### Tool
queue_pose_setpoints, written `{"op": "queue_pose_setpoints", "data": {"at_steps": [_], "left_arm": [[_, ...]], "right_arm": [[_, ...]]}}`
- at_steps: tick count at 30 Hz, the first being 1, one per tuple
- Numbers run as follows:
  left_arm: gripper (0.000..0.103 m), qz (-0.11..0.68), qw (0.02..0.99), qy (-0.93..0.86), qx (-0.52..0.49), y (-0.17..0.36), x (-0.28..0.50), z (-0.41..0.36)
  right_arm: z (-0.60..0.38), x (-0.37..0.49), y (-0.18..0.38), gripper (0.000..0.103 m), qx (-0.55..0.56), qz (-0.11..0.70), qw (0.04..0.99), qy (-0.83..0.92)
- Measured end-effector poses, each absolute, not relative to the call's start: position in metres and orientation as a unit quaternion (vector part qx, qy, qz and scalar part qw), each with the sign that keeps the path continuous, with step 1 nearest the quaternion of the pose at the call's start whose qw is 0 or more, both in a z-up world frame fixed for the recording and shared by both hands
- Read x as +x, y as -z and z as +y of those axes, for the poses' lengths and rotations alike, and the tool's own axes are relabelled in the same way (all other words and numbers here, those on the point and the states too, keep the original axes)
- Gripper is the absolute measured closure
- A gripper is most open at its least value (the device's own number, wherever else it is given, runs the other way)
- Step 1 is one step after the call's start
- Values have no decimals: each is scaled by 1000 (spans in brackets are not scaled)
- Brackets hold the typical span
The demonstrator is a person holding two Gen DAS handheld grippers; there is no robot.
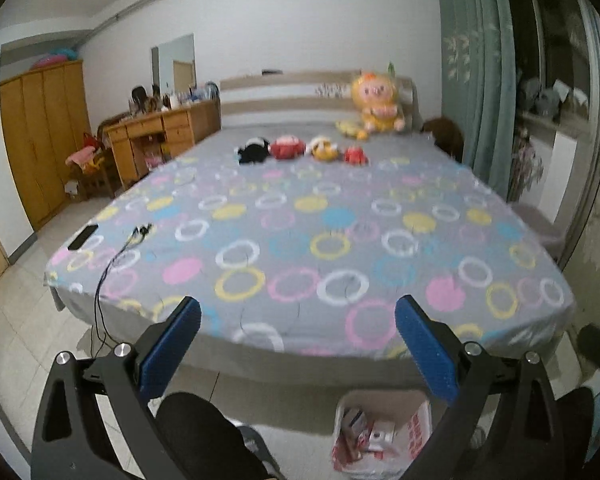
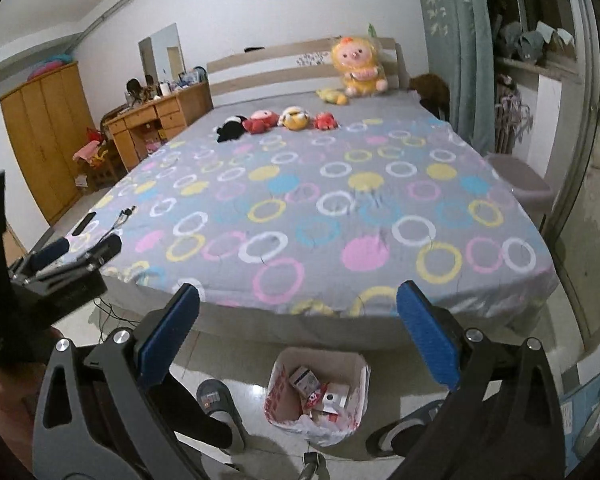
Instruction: Collect trash
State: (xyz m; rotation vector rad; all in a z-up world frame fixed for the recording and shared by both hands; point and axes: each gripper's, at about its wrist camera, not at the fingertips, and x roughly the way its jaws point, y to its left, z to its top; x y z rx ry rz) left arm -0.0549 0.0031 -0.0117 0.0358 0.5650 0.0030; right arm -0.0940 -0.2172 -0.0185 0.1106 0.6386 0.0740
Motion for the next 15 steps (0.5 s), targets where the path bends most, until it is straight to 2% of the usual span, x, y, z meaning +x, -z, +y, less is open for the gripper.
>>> {"op": "queue_pose_setpoints", "data": {"at_steps": [15], "left_arm": [[8, 243, 970, -5, -4, -21, -70, 18]], "right_arm": [[-212, -98, 10, 7, 47, 308, 949, -40]]}}
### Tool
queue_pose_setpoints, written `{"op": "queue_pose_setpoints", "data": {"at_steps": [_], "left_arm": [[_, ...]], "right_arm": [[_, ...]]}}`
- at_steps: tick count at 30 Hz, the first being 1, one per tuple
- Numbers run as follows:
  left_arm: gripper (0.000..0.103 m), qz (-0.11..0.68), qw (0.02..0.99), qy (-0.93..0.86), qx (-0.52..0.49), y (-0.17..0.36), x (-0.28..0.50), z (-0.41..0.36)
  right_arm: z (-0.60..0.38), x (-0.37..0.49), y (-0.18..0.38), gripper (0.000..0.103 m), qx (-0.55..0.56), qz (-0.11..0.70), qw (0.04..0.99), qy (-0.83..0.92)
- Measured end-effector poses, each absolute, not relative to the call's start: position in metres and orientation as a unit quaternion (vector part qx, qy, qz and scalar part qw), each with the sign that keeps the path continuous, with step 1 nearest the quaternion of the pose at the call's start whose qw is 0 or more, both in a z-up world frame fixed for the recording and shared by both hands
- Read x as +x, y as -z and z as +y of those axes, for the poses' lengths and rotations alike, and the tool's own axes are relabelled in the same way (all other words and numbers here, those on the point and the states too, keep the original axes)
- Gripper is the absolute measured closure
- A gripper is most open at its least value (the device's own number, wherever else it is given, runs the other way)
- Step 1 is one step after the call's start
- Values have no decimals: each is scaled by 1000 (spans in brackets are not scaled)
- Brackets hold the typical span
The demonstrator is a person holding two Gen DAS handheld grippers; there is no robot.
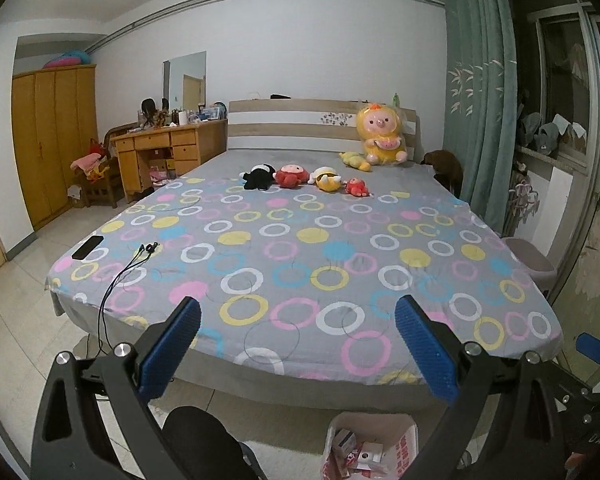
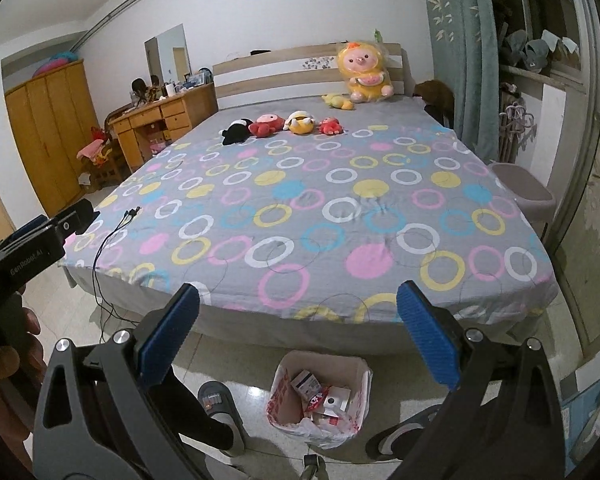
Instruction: Collect trash
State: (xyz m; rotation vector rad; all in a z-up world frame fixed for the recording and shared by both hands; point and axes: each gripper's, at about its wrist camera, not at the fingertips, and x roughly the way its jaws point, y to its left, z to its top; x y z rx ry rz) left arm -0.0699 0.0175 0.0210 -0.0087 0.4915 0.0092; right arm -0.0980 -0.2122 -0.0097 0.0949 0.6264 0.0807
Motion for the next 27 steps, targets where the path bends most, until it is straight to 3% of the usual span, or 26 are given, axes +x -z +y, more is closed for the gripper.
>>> {"op": "queue_pose_setpoints", "data": {"at_steps": [27], "left_arm": [[8, 234, 972, -11, -10, -36, -77, 16]], "right_arm": [[-206, -97, 1, 7, 41, 306, 950, -48]]}}
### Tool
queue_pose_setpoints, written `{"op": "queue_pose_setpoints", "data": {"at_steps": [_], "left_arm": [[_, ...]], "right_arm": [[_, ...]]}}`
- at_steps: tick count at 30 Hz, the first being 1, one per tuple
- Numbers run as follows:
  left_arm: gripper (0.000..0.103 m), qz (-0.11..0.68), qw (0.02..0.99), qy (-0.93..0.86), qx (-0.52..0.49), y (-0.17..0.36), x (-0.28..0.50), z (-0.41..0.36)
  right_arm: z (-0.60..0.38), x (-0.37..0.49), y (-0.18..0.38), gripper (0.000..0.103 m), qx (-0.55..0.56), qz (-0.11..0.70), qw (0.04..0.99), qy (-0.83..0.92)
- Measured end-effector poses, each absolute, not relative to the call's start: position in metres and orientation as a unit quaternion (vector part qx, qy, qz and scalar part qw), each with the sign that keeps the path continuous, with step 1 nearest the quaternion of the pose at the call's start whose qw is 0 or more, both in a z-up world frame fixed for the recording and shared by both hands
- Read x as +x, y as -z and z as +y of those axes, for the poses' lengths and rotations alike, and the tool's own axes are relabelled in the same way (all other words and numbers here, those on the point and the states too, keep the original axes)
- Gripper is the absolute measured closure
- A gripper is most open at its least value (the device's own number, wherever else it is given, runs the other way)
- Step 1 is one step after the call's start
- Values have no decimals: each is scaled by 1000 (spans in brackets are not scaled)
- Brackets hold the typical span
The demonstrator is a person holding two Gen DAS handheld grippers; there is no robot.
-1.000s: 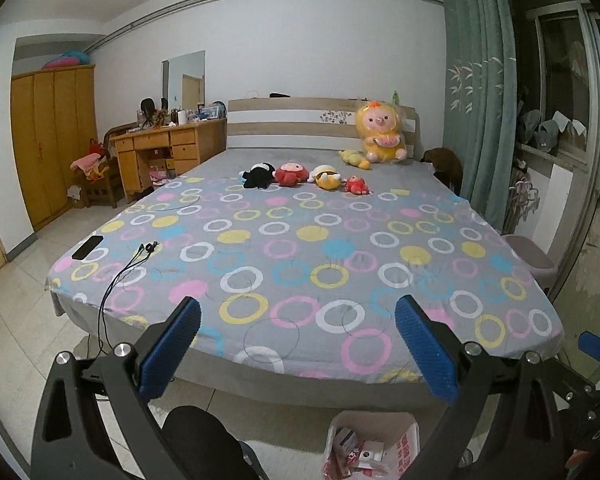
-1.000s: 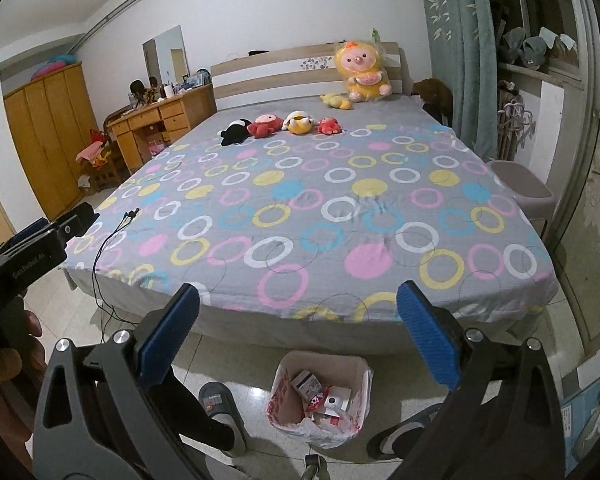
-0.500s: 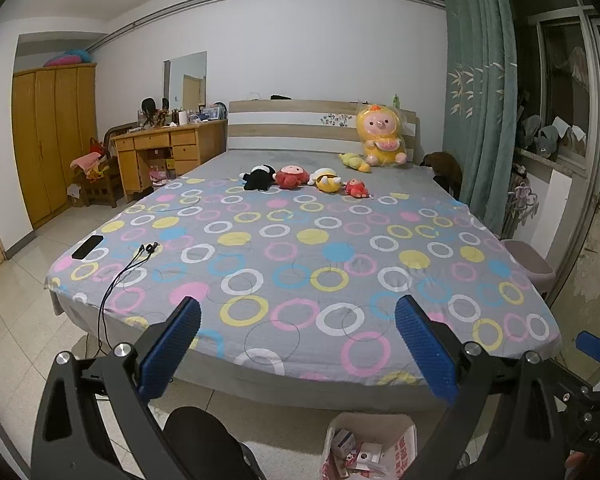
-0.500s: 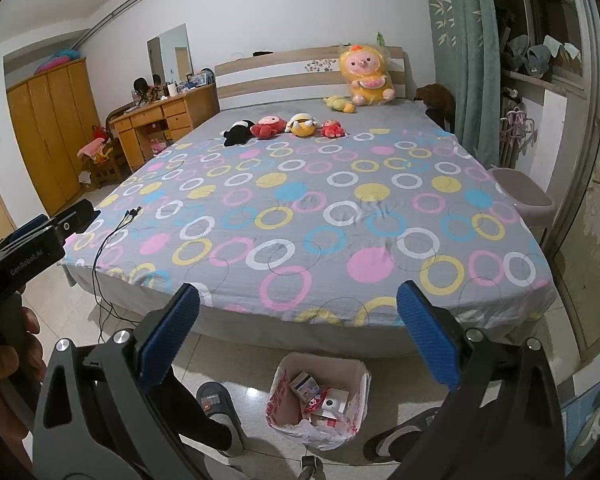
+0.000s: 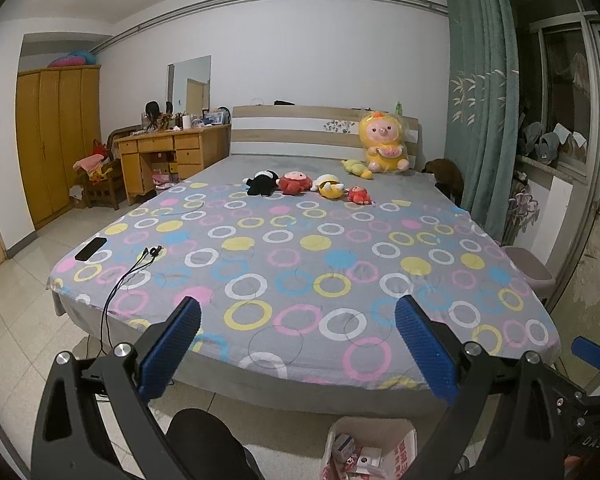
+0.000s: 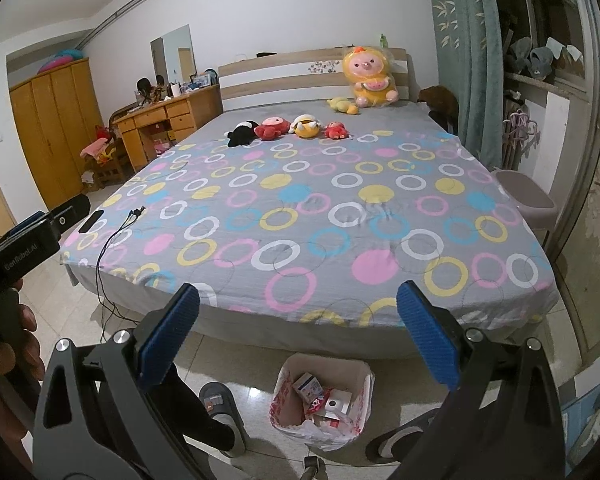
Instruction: Collect trash
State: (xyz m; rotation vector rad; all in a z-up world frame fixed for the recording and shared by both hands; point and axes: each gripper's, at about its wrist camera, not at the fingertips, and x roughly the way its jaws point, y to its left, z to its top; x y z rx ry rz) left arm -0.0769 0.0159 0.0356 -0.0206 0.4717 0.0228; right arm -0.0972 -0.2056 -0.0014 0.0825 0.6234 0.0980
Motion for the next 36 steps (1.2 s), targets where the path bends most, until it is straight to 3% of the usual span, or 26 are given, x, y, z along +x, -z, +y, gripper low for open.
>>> {"op": "queue_pose_setpoints", "data": {"at_steps": [36], "left_arm": [[8, 254, 964, -22, -74, -30, -66, 18]], "right_arm": [[-222, -99, 15, 7, 50, 316, 947, -37]]}}
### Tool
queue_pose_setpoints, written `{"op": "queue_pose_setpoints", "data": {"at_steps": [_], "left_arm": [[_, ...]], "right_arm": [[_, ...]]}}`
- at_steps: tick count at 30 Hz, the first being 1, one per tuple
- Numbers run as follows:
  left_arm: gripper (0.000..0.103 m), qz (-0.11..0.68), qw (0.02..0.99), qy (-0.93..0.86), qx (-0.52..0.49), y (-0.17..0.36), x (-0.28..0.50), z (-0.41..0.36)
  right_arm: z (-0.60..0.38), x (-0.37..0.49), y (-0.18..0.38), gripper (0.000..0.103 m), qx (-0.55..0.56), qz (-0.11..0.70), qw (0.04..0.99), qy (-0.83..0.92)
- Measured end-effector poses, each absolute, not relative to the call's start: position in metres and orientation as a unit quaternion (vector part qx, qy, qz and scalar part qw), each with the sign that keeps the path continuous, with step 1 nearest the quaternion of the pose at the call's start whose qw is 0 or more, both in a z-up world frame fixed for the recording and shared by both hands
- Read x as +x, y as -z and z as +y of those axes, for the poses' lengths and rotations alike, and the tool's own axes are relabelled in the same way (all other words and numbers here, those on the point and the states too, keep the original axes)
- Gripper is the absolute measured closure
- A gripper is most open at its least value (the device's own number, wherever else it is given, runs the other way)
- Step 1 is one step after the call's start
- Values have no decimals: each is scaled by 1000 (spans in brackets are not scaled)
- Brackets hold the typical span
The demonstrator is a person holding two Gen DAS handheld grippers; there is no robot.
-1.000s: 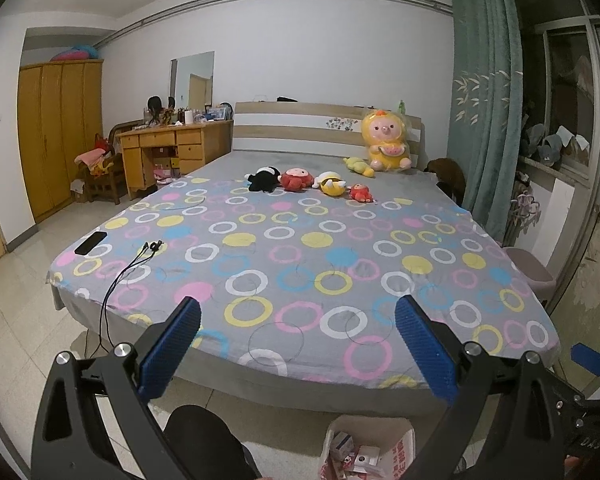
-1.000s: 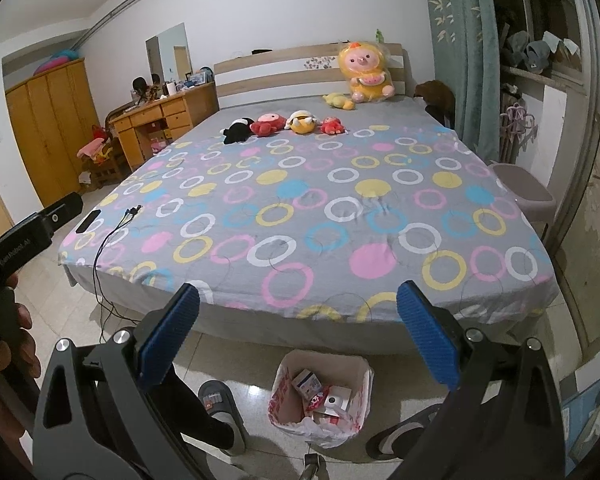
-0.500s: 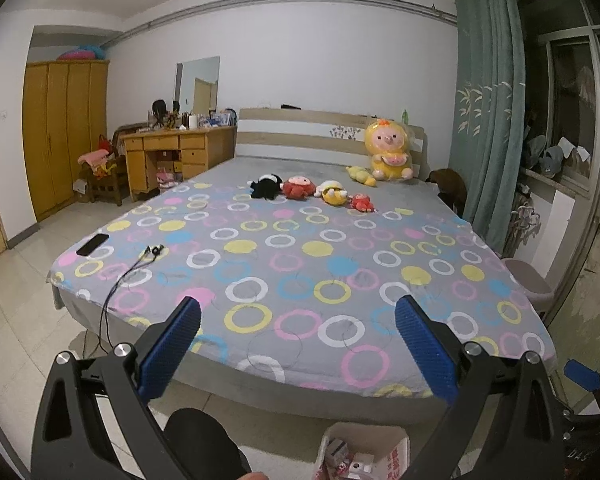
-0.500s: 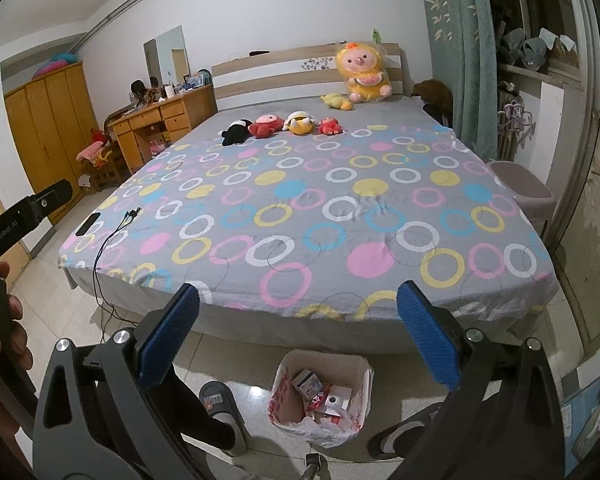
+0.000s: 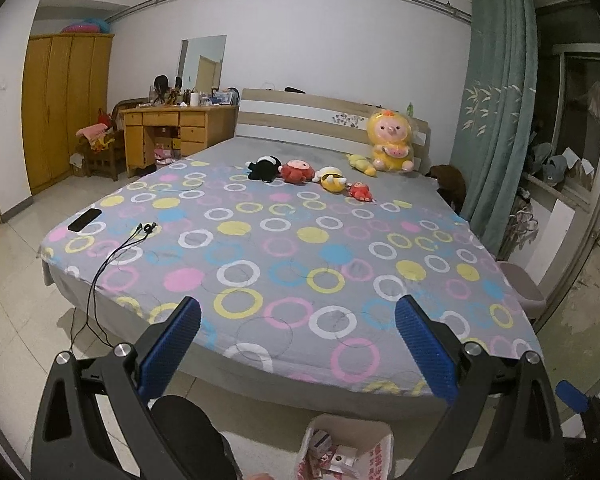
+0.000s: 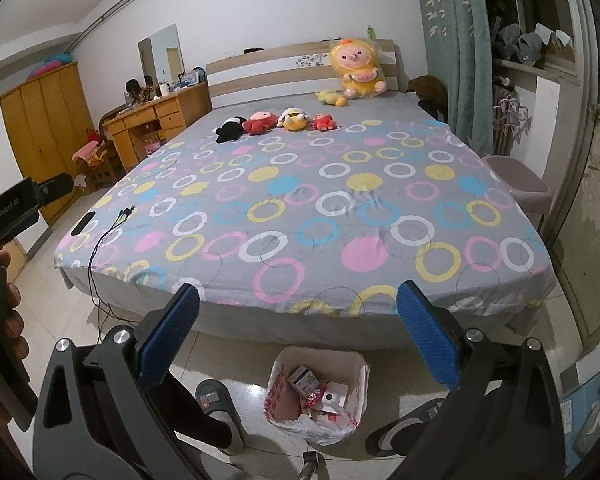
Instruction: Collect trash
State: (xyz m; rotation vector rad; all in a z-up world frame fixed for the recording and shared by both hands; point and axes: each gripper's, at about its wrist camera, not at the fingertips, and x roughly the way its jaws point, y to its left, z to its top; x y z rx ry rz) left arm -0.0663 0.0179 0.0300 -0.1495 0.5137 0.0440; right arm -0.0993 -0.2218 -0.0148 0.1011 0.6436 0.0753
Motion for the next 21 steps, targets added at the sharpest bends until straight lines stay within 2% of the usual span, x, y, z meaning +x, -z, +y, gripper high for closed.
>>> {"op": "queue_pose_setpoints", "data": {"at_steps": [21], "left_arm": [[8, 249, 966, -29, -64, -30, -70, 15]], "right_arm": [[-223, -99, 23, 7, 53, 319, 946, -35]]}}
